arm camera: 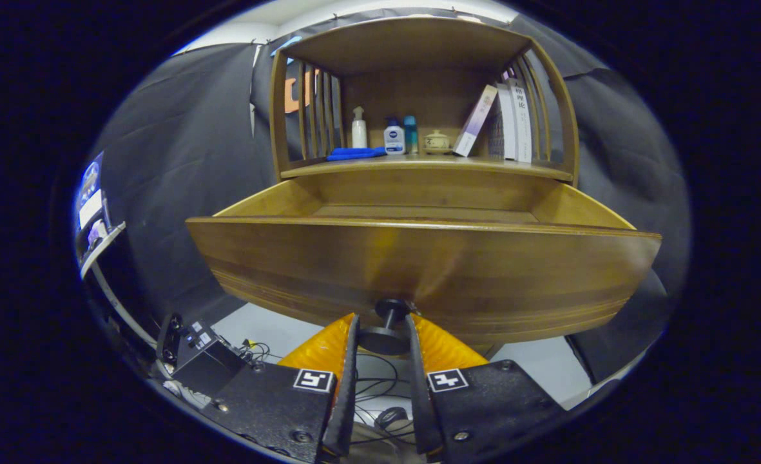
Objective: Pull open the drawer, take out the items inside it, and place them on the countertop above the cabinet.
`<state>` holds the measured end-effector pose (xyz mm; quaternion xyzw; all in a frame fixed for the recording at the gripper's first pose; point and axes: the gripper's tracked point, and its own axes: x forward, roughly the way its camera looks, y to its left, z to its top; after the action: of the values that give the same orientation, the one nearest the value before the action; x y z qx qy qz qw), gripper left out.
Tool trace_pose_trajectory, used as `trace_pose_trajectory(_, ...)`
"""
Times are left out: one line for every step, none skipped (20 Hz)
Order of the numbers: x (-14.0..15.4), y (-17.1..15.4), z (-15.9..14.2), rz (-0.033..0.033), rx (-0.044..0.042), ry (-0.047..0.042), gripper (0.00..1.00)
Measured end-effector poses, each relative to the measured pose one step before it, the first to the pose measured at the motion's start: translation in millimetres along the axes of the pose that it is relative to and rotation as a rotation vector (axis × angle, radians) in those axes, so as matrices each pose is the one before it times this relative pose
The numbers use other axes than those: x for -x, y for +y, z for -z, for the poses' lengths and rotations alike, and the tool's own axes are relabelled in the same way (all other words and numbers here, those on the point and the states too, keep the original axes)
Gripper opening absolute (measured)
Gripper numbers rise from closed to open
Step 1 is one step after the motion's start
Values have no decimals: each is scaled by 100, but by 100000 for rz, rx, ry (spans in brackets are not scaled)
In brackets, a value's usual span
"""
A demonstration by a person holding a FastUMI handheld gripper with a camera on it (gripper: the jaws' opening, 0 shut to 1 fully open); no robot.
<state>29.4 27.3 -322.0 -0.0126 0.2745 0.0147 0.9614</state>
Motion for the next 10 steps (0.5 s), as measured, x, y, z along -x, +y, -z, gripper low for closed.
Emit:
trace_pose_trajectory(441, -300, 1, 1066, 161, 2112, 46)
trace_pose_trajectory(562, 265, 53, -1250, 710, 1310, 49)
trace_pose_trajectory(785, 333, -357, -1926, 1618, 678, 54)
trace_pose_trajectory(857, 147, -842, -1757, 1608, -1318, 56)
trace_pose_trajectory(720, -198, -1538, -1243, 2027, -2644, 58)
trace_pose_trajectory(662, -268, -2016, 345, 1693, -4367, 60)
trace_pose_trajectory(339, -422, -2046, 792, 1048, -4880, 62)
trace_pose_trajectory(254, -193, -2021, 75, 354, -3566, 64)
trace_pose_trajectory(123, 146, -1420, -1088, -342, -1949, 67)
trace_pose_trajectory(-252, 206, -1314, -2215, -714, -209, 67)
